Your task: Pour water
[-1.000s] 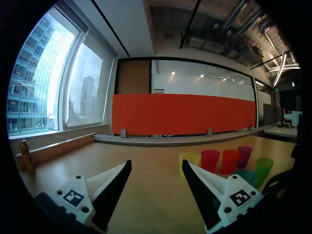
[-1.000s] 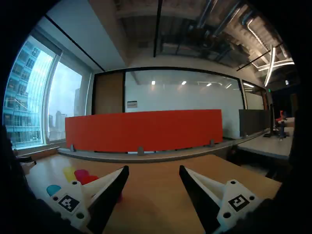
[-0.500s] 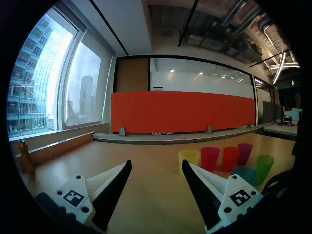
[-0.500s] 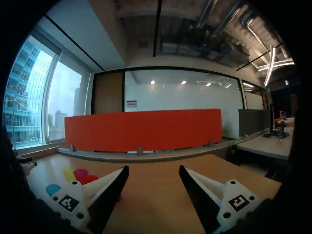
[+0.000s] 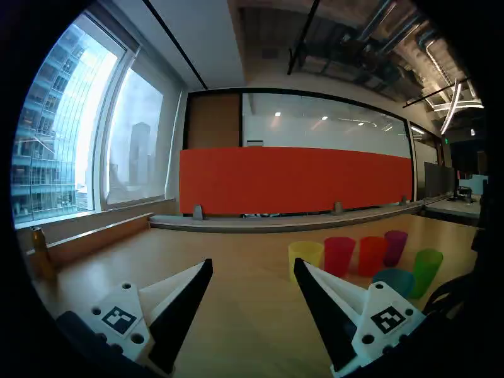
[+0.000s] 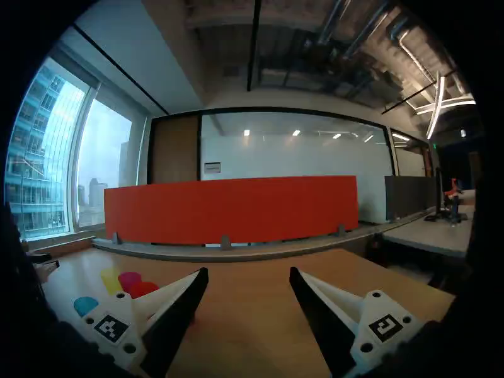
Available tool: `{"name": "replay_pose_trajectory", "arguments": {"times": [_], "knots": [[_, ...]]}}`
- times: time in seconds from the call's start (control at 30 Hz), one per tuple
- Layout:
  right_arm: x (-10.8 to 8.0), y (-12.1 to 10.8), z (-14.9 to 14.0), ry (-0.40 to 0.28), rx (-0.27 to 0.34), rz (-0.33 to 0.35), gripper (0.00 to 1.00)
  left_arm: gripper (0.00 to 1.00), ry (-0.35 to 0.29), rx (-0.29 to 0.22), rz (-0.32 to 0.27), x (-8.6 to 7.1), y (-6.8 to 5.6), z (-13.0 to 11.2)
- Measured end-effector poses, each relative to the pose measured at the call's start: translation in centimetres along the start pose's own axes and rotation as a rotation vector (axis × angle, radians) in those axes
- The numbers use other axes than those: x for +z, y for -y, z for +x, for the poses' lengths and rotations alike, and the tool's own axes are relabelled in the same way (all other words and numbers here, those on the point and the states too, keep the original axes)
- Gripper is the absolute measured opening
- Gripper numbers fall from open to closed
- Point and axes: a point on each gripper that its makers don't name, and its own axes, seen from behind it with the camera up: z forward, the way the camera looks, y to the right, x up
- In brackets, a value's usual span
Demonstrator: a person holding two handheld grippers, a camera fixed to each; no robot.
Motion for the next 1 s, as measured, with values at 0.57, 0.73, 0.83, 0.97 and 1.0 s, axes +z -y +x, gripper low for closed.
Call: {"name": "replay_pose_trajectory", "arguments": {"times": [0.57,0.73,0.83,0.97,1.0], "knots": [[0.7,-0.3,-1.2,-0.032,-0.057,0.018,1.0,0.96,0.0,0.0,0.001,-0.1,0.1,0.0],[0.8,-0.1,-2.1,-0.039,-0.042,0.036,1.0,0.96,0.0,0.001,0.001,0.0,0.1,0.0],[0.9,0.1,-2.7,-0.039,-0.034,0.049,1.0,0.96,0.0,0.001,0.0,0.0,0.1,0.0],[1.2,0.3,-3.7,-0.032,-0.018,0.057,1.0,0.96,0.0,0.001,0.0,0.0,0.1,0.0],[1.3,0.3,-4.0,-0.028,-0.013,0.058,1.0,0.96,0.0,0.001,0.0,0.0,0.1,0.0]]}}
